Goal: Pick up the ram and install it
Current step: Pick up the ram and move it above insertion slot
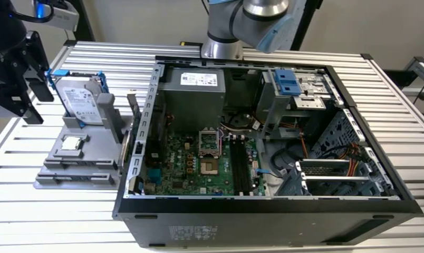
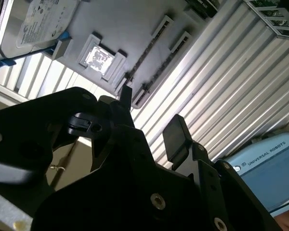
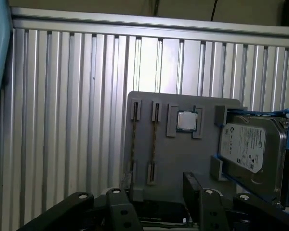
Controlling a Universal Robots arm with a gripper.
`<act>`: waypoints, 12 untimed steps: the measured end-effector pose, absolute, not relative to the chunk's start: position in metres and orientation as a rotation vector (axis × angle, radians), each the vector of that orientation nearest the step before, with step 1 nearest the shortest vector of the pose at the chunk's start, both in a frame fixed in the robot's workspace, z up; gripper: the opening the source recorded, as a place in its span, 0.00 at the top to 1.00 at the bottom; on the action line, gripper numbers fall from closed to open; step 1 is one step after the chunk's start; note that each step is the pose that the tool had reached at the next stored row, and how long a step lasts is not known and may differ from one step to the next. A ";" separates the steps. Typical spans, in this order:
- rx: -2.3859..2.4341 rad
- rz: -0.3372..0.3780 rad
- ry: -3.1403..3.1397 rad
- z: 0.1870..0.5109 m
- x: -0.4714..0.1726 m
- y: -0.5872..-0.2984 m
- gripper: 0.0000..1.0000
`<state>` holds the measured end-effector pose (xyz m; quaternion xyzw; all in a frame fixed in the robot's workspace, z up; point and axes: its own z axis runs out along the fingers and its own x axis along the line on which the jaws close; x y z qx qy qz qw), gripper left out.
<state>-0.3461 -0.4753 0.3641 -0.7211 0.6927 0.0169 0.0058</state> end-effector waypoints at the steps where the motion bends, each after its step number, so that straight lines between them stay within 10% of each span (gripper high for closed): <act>1: -2.257 0.053 2.168 0.363 -0.346 -0.475 0.00; 12: -2.257 0.054 2.168 0.344 -0.346 -0.477 0.00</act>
